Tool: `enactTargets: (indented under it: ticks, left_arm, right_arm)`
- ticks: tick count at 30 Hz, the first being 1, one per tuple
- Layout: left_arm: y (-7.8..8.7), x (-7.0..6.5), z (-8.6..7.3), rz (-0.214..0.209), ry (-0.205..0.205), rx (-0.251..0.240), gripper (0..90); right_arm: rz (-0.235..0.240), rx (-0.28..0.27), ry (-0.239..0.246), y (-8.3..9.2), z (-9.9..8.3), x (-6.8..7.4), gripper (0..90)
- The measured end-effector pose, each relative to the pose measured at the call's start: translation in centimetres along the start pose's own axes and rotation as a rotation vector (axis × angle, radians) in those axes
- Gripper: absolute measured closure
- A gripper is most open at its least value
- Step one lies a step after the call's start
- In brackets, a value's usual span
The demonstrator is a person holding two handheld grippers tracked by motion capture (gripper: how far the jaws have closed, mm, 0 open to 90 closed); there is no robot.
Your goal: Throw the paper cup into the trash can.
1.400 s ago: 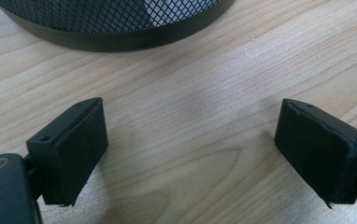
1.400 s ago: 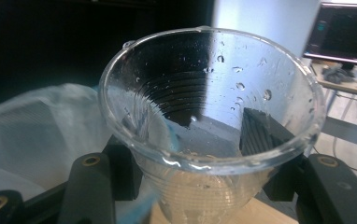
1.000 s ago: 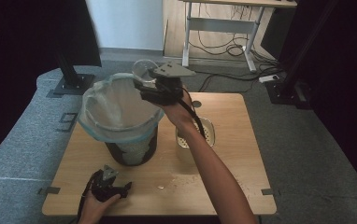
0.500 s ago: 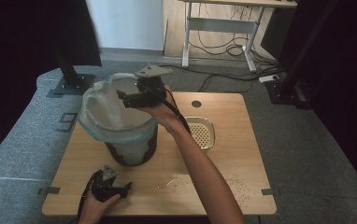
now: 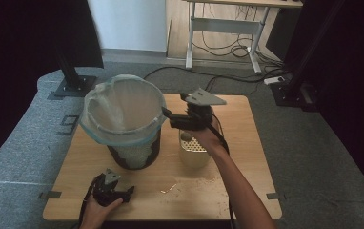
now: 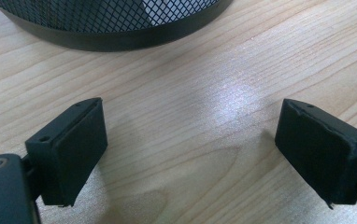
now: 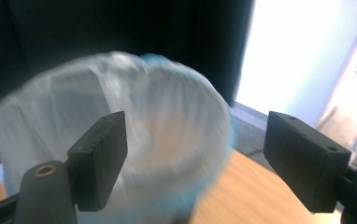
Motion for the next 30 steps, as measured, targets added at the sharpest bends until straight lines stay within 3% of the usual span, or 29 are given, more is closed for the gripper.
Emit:
enactTargets:
  ticks: [4,9,10,12,20,25,29,30]
  left_arm:
    - [0.0,0.0,0.0,0.003,-0.003,0.000,8.8]
    - [0.0,0.0,0.0,0.002,-0.003,0.001,8.8]
    - [0.0,0.0,0.0,0.002,-0.003,0.001,8.8]
    - [0.0,0.0,0.0,0.002,-0.004,0.001,8.8]
    - [0.0,0.0,0.0,0.001,-0.002,0.001,8.7]
    - [0.0,0.0,0.1,0.004,0.002,0.002,8.5]
    - [-0.1,0.1,0.1,0.007,0.006,0.002,8.5]
    - [-0.1,0.2,0.1,0.009,0.008,0.003,8.5]
  right_arm:
    - [-0.038,0.016,-0.017,2.9,-3.6,-1.6,23.9]
    - [-0.067,0.040,-0.055,5.8,-8.4,-2.6,24.6]
    - [-0.082,0.050,-0.055,6.8,-10.4,-2.6,24.9]
    - [-0.085,0.055,-0.059,7.2,-11.2,-2.6,25.0]
    - [-0.124,0.134,-0.154,9.7,-19.4,-2.7,26.1]
    - [-0.139,0.109,-0.203,9.8,-20.0,-3.2,26.4]
    - [-0.143,0.115,-0.188,9.4,-20.2,-3.1,25.7]
    - [-0.154,0.142,-0.176,9.2,-20.9,-3.1,25.6]
Point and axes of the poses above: each handheld gripper's, and its own axes: y roughly backward along the jaws, z roughly out of its top, x roughly to its left, the point moved 5 cm from there along -y, roughly forward along the jaws, and after that the axes turned 3 degrees about y, right-handed, at the moved point
